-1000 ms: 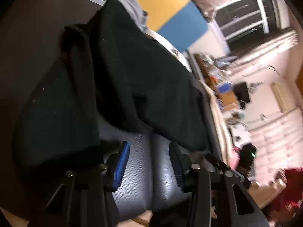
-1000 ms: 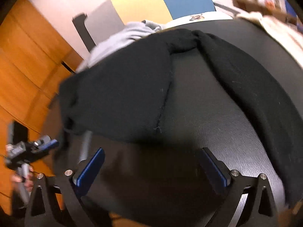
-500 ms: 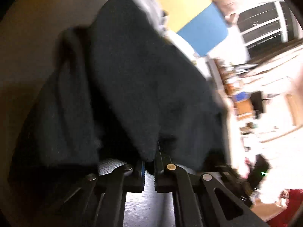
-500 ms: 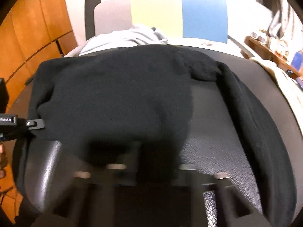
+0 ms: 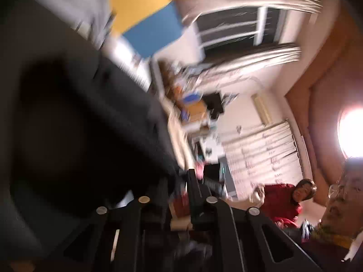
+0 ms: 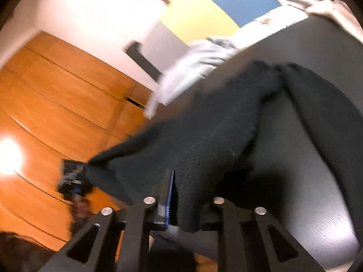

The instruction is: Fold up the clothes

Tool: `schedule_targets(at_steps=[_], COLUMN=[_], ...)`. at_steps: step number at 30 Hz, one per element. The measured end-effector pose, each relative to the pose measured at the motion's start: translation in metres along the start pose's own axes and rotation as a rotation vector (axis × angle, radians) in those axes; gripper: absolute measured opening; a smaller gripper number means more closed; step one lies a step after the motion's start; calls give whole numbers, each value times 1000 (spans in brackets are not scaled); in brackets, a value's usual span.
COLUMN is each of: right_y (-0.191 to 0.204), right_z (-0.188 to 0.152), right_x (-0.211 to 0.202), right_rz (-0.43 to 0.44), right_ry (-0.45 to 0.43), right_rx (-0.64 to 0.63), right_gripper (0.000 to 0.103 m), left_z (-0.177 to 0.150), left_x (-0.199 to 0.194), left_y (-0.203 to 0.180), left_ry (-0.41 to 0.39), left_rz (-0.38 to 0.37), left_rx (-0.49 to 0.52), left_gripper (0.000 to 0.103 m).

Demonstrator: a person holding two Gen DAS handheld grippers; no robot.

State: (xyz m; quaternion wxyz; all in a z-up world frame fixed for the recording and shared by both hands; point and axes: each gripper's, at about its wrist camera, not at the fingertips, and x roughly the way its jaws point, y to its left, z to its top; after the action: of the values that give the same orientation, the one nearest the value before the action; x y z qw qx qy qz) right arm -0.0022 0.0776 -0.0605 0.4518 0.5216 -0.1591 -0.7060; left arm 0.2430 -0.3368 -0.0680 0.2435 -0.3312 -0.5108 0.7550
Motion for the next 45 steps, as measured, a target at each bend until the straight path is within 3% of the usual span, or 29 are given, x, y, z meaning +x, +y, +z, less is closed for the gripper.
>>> schedule_targets(at_steps=[2,5,8,11,13,16,19,22,25,29,31,34,38,42,43,44,45], right_y=[-24,-39,-32,-2,23,64,86,78,64,78,88,94,88,86,89,92,94], right_z=[-14,-23,-16,12,31,52,80,108,123,147,164,192,208,193,188,182,177], right_x=[-4,-18,-18,10,35,79,125,166,190,199,209,238,287,309,306,302,297], right_rz=[-112,-228,-301,-336,-338,-343,-325,-326,-361,-373,-368,-363,-360,-377,-371,-361,-350], right_ry=[53,31,3,7,15,30,102,163,212,179,163,203,322,428,428,426,424], right_rx=[60,81,23,-121,-228,-412,-491,-472,-450,-548,-591,-610,-623,-711,-751,-760,-762], right_gripper=[47,47,59,61,62,71,76,76,76,76,76,74,61,58,55,45,26], left_z=[-24,-44,-33,1,27,68,113,150,182,219,229,235,236,233,229,224,219], left_x=[-12,-36,-61,-50,-48,-47,-37,-26,-4,82,121,175,210,207,206,207,207], left_y=[18,30,27,12,8,8,21,24,15,19,28,37,57,58,59,62,64], left_ry=[30,-36,-128,-187,-216,-289,-283,-285,-211,26,159,286,399,378,374,374,374], left_rz=[-21,-106,-108,-72,37,353,591,655,637,689,667,653,659,614,597,583,568], left_rx=[-48,-55,-56,-23,8,33,25,43,113,205,220,226,226,217,211,203,195], left_gripper=[15,19,21,25,28,35,39,43,47,47,47,47,47,47,44,21,4])
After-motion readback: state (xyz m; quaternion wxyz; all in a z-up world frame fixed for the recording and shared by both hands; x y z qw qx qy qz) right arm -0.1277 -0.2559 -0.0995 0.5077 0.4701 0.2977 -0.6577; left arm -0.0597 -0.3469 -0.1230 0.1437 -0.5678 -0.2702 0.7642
